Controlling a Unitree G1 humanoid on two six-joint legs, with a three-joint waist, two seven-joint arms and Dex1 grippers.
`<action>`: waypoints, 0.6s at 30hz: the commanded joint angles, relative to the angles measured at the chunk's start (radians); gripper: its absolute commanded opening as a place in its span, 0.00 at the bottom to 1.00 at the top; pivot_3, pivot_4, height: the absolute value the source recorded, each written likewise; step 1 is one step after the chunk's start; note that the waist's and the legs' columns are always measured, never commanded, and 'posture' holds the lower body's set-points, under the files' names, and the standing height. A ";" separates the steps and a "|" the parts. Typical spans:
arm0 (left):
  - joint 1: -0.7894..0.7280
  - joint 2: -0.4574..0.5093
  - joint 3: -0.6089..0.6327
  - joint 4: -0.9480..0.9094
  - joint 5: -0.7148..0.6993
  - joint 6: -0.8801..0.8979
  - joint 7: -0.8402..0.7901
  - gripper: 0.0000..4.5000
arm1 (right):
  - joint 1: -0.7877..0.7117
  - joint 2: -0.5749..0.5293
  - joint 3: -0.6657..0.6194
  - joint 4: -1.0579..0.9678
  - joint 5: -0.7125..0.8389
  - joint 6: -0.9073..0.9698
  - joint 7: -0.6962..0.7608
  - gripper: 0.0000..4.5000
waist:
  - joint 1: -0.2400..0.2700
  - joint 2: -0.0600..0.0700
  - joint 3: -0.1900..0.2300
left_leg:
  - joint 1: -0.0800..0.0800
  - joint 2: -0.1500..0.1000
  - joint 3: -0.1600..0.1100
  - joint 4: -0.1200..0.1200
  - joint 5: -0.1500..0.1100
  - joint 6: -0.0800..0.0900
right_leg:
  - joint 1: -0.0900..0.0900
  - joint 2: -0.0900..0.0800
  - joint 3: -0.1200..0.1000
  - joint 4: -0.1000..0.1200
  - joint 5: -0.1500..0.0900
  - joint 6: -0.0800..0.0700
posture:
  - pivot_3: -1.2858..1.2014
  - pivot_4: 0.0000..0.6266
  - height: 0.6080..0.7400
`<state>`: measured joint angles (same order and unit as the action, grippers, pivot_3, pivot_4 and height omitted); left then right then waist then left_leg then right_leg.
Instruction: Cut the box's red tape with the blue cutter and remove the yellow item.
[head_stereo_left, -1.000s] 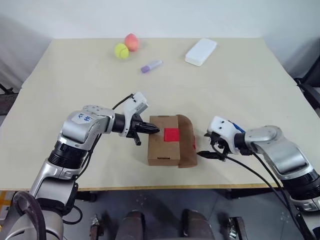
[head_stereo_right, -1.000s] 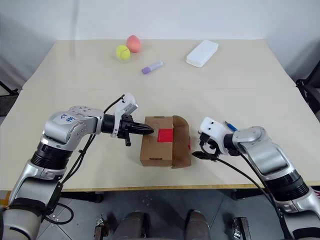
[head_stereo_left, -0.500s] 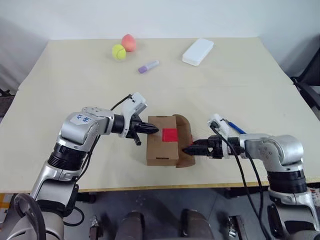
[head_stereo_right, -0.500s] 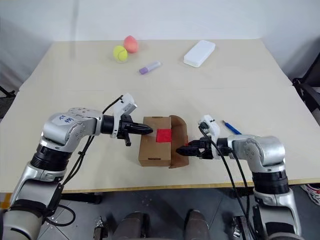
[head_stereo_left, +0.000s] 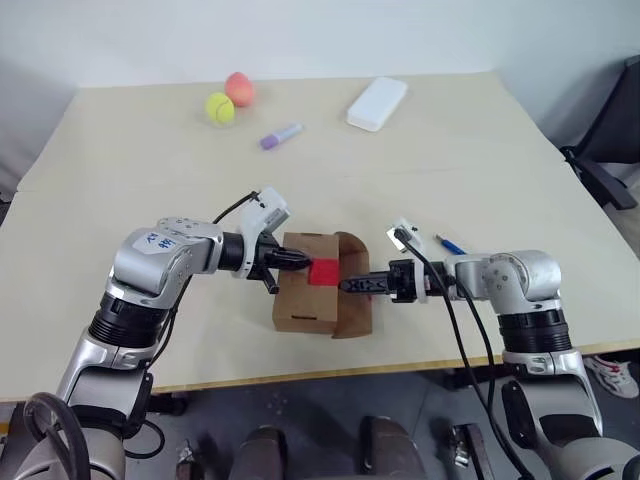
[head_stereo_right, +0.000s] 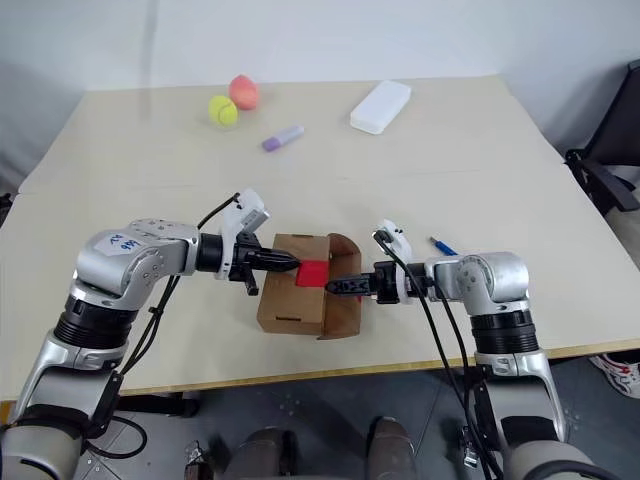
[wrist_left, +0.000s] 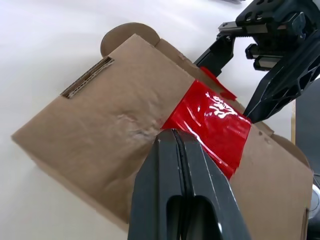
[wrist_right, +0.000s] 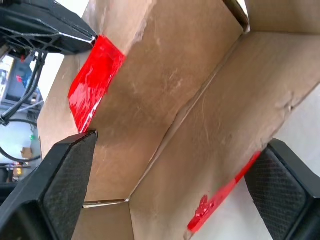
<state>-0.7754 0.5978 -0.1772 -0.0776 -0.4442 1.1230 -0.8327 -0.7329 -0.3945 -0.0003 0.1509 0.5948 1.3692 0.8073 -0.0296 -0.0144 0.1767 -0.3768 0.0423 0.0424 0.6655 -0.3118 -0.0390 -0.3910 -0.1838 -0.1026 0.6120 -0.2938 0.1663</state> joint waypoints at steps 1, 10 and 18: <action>0.013 -0.004 -0.020 -0.015 -0.002 0.006 0.002 0.00 | -0.005 0.028 0.034 0.036 -0.033 -0.013 -0.061 0.79 | 0.001 0.000 0.000 | 0.000 0.000 0.000 0.000 0.000 0.000 | 0.000 0.000 0.000 0.000 0.000 0.000 | 0.52 0.24 1.00; 0.009 -0.015 -0.014 0.003 0.005 -0.005 0.015 0.00 | 0.004 0.038 -0.013 -0.075 -0.011 0.089 -0.163 0.13 | 0.004 0.000 0.000 | 0.000 0.000 0.001 -0.002 -0.001 -0.001 | -0.001 0.000 0.000 0.000 0.000 0.000 | 0.52 0.24 1.00; -0.005 -0.042 0.000 0.038 0.013 -0.042 0.025 0.00 | -0.043 0.040 -0.119 -0.231 0.071 0.245 -0.350 0.01 | 0.023 0.000 0.000 | -0.002 0.000 0.001 -0.001 -0.001 -0.001 | -0.002 0.000 0.000 -0.001 0.000 0.000 | 0.52 0.24 1.00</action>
<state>-0.7761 0.5527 -0.1769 -0.0558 -0.4452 1.0867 -0.8223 -0.7474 -0.3402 -0.0883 -0.0177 0.6062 1.6064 0.4913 -0.0065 -0.0140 0.1771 -0.3788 0.0427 0.0434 0.6641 -0.3127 -0.0401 -0.3937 -0.1837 -0.1024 0.6105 -0.2938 0.1661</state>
